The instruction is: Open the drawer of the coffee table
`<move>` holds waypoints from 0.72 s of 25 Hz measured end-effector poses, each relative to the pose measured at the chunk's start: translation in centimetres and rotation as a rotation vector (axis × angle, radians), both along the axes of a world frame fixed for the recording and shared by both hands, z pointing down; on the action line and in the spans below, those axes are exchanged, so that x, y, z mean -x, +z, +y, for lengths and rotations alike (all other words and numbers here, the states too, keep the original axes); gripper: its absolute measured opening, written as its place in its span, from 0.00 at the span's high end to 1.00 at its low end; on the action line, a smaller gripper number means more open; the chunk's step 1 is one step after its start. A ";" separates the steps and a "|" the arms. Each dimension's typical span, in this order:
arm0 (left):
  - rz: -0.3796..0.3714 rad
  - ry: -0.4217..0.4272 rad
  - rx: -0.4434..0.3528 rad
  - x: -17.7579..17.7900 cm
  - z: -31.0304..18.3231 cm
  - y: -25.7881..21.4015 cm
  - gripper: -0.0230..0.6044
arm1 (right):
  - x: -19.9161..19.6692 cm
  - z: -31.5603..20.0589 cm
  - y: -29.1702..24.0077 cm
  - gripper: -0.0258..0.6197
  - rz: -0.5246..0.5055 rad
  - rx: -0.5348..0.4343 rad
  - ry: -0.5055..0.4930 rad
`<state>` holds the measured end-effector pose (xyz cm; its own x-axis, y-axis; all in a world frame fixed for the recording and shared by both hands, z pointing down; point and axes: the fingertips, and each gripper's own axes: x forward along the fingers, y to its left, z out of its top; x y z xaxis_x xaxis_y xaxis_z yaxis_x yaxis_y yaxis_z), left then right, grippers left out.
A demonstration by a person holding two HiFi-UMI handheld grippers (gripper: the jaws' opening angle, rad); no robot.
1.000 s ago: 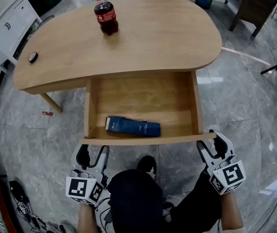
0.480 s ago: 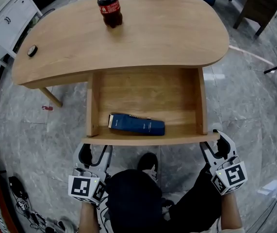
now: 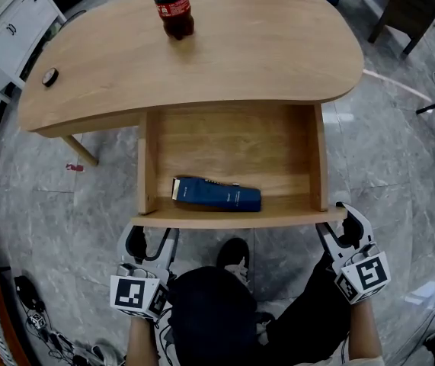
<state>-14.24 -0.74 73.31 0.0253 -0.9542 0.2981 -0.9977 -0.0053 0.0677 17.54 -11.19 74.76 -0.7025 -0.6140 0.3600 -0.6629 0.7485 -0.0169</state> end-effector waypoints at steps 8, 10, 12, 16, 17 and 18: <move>0.002 0.055 0.012 0.2 0.4 -0.4 0.51 | -0.3 0.3 -0.7 0.63 0.031 0.024 -0.026; -0.057 0.109 0.026 0.1 0.3 -1.0 0.51 | -0.8 0.3 -1.5 0.63 0.003 0.032 -0.026; -0.132 0.161 0.055 0.1 -0.1 -1.4 0.51 | -1.2 0.1 -2.0 0.63 -0.007 0.048 -0.015; -0.142 0.200 0.137 0.1 0.4 -1.8 0.51 | -1.6 0.2 -2.5 0.63 0.022 0.146 0.001; -0.130 0.206 0.172 0.1 0.6 -2.0 0.51 | -1.9 0.4 -3.0 0.63 0.034 0.177 0.011; -0.118 0.215 0.211 0.0 0.9 -2.4 0.51 | -2.1 0.7 -3.6 0.63 0.045 0.205 0.024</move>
<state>-14.23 0.17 70.96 0.1729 -0.8474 0.5019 -0.9762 -0.2150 -0.0267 19.64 -10.51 71.13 -0.6693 -0.5406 0.5097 -0.6838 0.7166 -0.1379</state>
